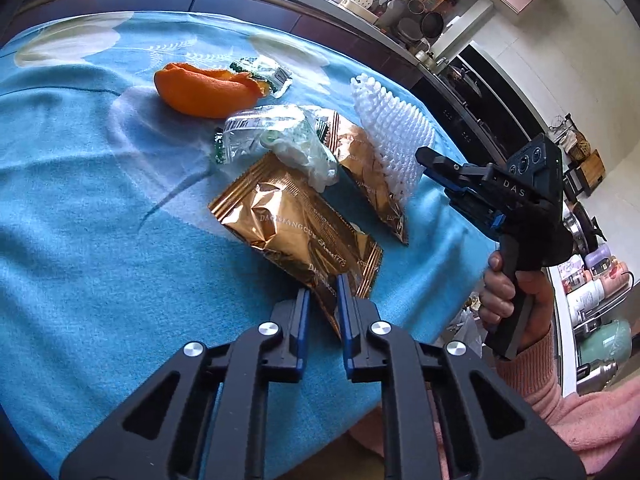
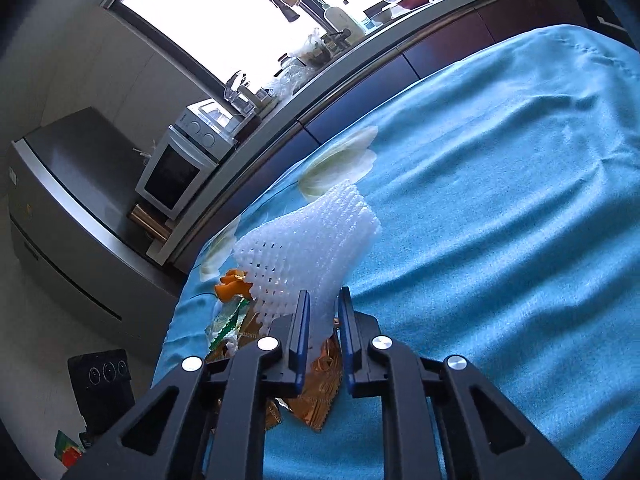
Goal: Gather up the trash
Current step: 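Grasp the foam net with the right gripper while the left gripper grasps the gold wrapper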
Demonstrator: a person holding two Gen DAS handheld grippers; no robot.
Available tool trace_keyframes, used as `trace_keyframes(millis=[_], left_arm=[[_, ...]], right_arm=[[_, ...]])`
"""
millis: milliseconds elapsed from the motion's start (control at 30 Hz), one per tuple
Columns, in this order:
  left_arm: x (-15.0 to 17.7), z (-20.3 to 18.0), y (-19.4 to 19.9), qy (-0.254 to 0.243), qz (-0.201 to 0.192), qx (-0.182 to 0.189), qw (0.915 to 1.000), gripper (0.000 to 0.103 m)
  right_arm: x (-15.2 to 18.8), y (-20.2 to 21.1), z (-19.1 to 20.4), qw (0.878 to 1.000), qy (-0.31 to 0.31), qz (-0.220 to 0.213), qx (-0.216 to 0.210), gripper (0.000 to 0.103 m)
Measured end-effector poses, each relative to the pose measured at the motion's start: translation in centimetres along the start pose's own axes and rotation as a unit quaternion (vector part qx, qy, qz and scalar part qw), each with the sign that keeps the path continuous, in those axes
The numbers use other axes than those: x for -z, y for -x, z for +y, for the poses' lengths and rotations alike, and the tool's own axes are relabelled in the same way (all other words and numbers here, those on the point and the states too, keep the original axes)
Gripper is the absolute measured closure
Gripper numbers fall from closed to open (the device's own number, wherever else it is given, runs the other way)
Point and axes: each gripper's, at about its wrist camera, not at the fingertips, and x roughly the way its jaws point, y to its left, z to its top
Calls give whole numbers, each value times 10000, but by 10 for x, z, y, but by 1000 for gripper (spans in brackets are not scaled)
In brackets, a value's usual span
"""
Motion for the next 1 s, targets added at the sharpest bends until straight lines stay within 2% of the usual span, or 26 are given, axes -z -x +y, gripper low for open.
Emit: trace_keyframes(millis=[233,500,733,1000], left_arm=[[3,-5,13,-270,-115,-130,9995,98],[15,3,47,-301,-366,-332,9983,98],[23,17,84,-170,-746,-567,9955,98],[32,42,129,83,-1166,-877,9893,98]], right_arm=[[-4,10,21,9993,333,-127,-63,93],[-3,13,56,9958,810,-155,-385,93],[4,-4,87,9912,1112,38,-724,93],[15,-41,132,9820,1402,441,-1185,93]])
